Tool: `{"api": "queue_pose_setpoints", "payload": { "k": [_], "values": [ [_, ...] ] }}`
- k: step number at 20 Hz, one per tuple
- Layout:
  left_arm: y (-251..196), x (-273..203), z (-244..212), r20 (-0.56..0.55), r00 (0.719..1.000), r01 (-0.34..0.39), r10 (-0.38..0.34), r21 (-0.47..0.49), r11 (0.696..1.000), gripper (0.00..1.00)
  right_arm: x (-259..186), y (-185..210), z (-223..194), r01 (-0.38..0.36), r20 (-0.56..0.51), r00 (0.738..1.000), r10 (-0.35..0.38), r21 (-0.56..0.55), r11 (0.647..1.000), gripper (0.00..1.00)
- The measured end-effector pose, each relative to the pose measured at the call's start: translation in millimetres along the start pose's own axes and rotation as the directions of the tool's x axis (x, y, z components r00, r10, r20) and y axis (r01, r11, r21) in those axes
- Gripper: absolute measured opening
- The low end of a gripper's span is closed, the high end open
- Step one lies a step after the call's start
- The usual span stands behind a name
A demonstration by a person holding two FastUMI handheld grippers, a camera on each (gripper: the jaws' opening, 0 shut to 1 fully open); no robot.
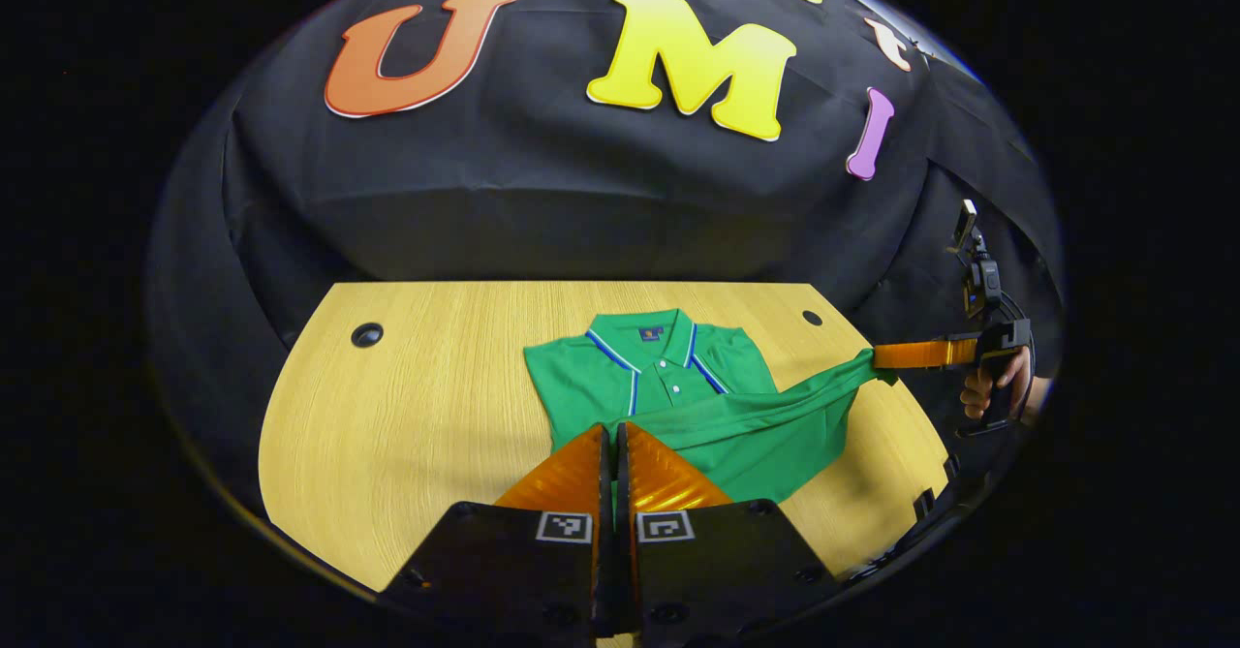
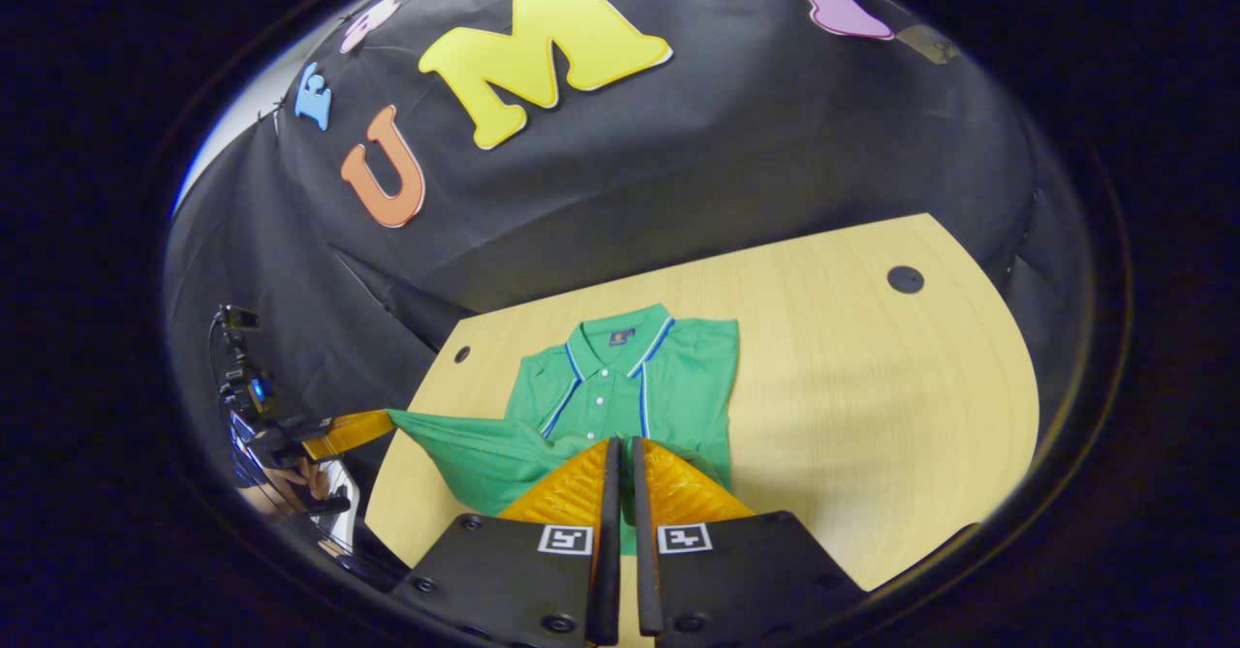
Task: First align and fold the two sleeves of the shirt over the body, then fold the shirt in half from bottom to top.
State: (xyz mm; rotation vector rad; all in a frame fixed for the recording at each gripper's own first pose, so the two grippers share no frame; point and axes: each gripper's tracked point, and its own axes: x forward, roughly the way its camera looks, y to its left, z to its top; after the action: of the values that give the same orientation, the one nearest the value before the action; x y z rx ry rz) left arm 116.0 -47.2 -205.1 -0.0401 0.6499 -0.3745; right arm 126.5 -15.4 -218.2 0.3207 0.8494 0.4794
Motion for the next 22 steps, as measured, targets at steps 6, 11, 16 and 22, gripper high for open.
{"api": "queue_pose_setpoints", "payload": {
  "k": [6,11,16,22],
  "values": [
    [19,58,45,0.054,0.998,-0.014,0.012,0.020,1.000,0.03,50,3,60,-0.013,0.059,0.998,0.012,0.029,0.999,0.10],
    [31,97,72,0.111,0.993,-0.031,0.030,0.007,0.999,0.03,90,-8,95,0.030,0.123,0.992,-0.034,0.028,0.999,0.10],
    [34,138,77,0.173,0.984,-0.042,0.047,-0.031,0.999,0.03,131,-25,110,0.111,0.185,0.977,-0.107,-0.010,0.994,0.06],
    [63,184,55,0.159,0.979,-0.125,0.130,-0.042,0.991,0.03,167,-48,106,0.175,0.192,0.968,-0.161,-0.056,0.983,0.10]
  ]
}}
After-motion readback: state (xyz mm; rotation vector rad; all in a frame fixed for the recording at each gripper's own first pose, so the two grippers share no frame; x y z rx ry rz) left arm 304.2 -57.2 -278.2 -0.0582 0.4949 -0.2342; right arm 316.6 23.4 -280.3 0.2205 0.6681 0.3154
